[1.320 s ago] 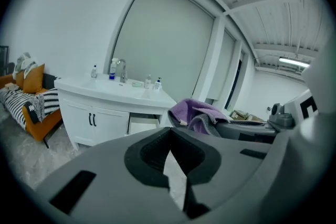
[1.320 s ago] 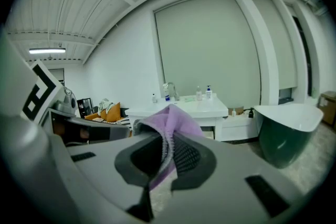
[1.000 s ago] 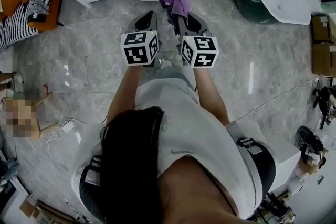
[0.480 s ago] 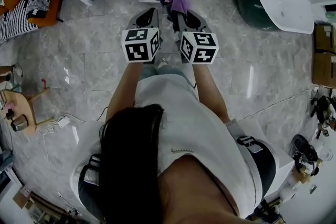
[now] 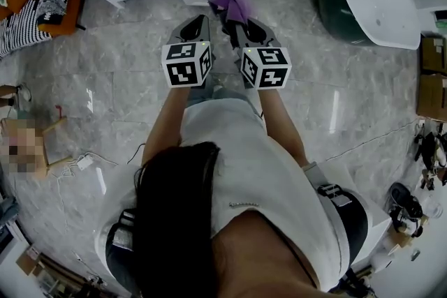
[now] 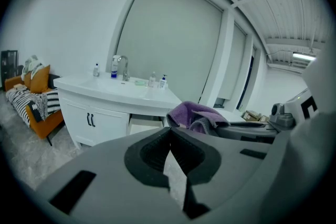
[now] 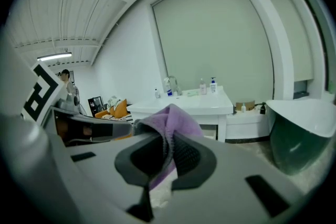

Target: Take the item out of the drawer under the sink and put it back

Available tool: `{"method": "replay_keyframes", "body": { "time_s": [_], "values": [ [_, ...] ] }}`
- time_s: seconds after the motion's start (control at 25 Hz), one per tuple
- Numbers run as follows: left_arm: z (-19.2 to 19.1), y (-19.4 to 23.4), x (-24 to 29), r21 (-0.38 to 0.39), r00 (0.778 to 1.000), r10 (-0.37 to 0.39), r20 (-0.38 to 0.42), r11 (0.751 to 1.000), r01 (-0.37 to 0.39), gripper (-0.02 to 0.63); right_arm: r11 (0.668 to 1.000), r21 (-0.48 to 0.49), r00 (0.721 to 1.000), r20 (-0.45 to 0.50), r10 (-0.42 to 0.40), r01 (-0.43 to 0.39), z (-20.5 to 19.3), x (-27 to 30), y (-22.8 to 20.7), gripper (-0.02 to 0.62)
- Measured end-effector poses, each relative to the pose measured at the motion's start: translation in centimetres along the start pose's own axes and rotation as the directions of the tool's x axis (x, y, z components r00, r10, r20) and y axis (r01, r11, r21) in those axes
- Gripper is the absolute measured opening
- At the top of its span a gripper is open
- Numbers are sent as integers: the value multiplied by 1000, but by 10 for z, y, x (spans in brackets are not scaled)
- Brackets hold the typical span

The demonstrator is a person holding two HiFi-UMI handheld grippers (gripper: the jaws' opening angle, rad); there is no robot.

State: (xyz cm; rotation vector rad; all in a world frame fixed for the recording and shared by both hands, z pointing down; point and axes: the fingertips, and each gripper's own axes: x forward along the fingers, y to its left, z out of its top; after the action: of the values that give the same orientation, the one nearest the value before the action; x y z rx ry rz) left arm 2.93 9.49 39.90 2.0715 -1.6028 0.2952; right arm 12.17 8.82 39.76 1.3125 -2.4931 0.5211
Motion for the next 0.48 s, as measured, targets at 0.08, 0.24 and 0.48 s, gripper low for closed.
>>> {"method": "replay_keyframes", "body": {
  "time_s": [0.08, 0.24, 0.48],
  "values": [
    [0, 0, 3, 9, 1000, -2, -7, 1000, 2, 5, 1000, -1, 1000, -7, 8, -8, 0, 3, 0, 44],
    [9, 1, 13, 36, 1000, -7, -3, 999, 7, 5, 999, 15, 999, -30, 42, -42, -1, 14, 0, 44],
    [12, 10, 34, 32, 998, -54, -28, 998, 54, 5, 1000, 18, 999, -34, 15, -15, 5, 39, -8, 44]
  ]
}}
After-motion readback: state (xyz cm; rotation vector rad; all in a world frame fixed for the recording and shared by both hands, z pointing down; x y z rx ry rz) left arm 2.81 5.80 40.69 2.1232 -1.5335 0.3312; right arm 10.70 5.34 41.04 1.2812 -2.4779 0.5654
